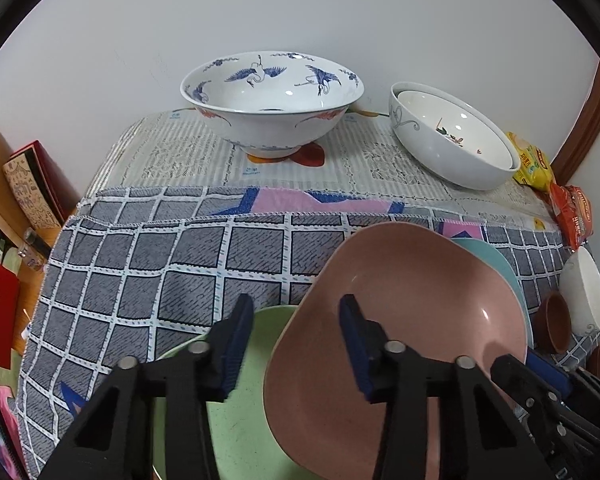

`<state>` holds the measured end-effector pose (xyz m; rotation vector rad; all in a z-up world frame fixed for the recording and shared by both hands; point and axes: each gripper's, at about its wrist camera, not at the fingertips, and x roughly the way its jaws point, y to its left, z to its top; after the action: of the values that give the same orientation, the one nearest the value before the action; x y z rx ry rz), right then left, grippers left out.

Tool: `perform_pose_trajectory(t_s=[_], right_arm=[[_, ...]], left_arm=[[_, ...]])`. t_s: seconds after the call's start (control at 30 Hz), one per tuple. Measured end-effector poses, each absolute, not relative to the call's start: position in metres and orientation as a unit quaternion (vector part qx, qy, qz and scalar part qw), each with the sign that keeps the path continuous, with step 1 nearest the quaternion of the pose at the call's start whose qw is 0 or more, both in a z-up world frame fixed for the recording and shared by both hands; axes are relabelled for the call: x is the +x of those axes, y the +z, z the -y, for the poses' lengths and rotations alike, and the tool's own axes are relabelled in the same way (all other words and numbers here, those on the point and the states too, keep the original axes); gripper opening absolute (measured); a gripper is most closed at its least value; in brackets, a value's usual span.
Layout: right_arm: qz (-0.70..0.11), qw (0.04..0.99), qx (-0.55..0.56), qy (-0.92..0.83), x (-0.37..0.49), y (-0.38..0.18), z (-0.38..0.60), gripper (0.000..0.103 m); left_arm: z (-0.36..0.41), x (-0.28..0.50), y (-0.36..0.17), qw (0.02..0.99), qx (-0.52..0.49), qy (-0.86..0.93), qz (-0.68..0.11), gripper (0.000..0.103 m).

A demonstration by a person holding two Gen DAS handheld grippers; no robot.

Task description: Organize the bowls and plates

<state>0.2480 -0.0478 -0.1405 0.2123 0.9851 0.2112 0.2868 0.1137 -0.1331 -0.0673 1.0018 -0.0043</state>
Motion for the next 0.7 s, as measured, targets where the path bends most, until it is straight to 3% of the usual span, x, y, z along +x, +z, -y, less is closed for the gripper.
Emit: perform_pose_trajectory(t_s=[0.07,0.27,0.7], right_arm=[[-0.472,0.87,0.098,0.106,0.25,-0.143,0.045,0.017],[-0.473,0.871,0.086,0.104,0.257,-0.146,0.046,0.013],[-0.445,0.882,0.074,0.135,0.243,-0.111,0.035,0.011]], left_arm=[[-0.115,0.286,-0.134,0.873,-0.034,-0.006,-0.487,0.025],[-0.117,0.273,-0.124,0.873,-0.049,-0.011,-0.485,0.014],[-0.133,0.223,-0.08,0.888,-0.074,0.021,-0.454,0.011]])
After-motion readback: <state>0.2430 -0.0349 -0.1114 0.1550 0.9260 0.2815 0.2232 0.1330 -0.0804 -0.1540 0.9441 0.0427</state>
